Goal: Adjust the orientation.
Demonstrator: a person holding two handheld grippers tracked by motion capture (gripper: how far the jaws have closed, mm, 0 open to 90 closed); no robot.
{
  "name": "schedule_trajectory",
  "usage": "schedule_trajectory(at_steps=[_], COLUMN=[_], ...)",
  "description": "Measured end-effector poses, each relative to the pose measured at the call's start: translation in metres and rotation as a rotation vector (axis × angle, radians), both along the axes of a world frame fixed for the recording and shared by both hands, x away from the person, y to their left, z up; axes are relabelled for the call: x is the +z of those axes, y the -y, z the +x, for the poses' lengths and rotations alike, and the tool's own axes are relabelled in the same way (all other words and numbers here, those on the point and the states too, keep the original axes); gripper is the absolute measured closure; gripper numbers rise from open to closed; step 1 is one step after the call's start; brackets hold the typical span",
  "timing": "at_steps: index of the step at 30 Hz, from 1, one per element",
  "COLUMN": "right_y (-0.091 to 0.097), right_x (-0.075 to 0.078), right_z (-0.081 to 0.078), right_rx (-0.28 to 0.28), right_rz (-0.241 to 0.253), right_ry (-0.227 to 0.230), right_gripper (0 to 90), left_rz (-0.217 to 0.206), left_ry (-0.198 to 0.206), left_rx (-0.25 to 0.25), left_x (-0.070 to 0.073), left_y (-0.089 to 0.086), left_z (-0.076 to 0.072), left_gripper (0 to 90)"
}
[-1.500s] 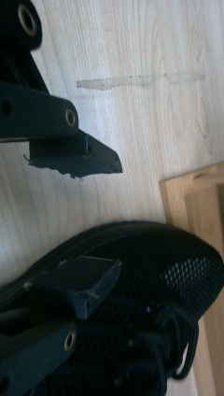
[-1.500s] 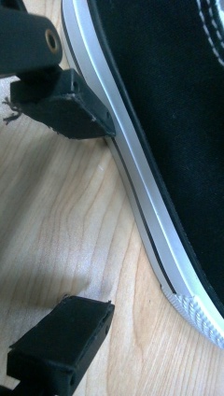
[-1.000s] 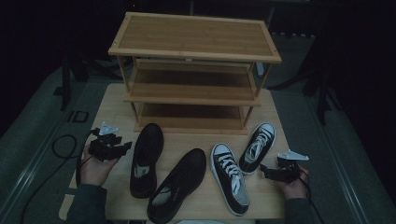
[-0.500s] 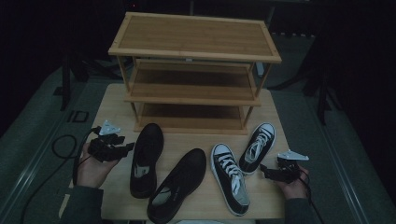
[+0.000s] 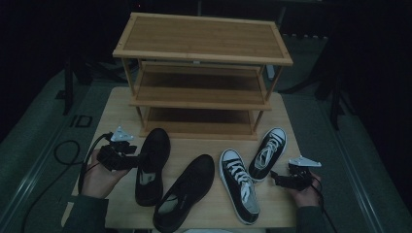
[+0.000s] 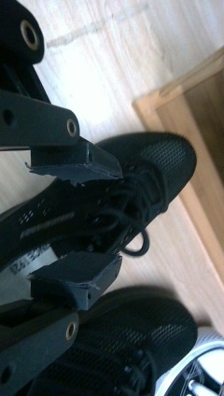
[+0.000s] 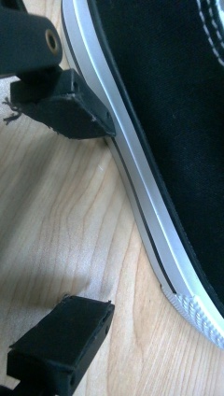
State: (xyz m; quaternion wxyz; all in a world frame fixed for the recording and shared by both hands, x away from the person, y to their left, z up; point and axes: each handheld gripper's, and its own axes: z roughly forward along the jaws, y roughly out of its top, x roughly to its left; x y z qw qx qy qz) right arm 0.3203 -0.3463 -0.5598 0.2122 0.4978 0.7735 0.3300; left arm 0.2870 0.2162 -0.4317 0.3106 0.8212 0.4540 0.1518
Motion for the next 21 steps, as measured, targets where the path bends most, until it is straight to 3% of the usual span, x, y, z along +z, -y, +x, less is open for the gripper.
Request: schedule_trajectory(at_steps=[8,13,16,21], right_y=[0.000,0.000,0.000,0.000], right_x=[0.000,0.000,0.000,0.000], right_z=[0.000,0.000,0.000,0.000], right_rx=[-0.002,-0.002,-0.002,-0.002], right_rz=[0.000,0.000,0.000,-0.001], right_ry=[0.000,0.000,0.000,0.000], right_gripper=[13.2,13.2,13.2,13.2], left_rz=[0.034,0.104,0.146,0.149], left_ry=[-0.046,-0.077,-0.101,-0.121], left_rx=[-0.012,0.007,0.013,0.028], left_x=[-0.010,-0.020,-0.026,-0.030], left_y=[0.008,0.013,0.015,0.014], left_z=[-0.001,0.002,0.004,0.007], left_gripper=[51.4,53.1,56.8,66.9])
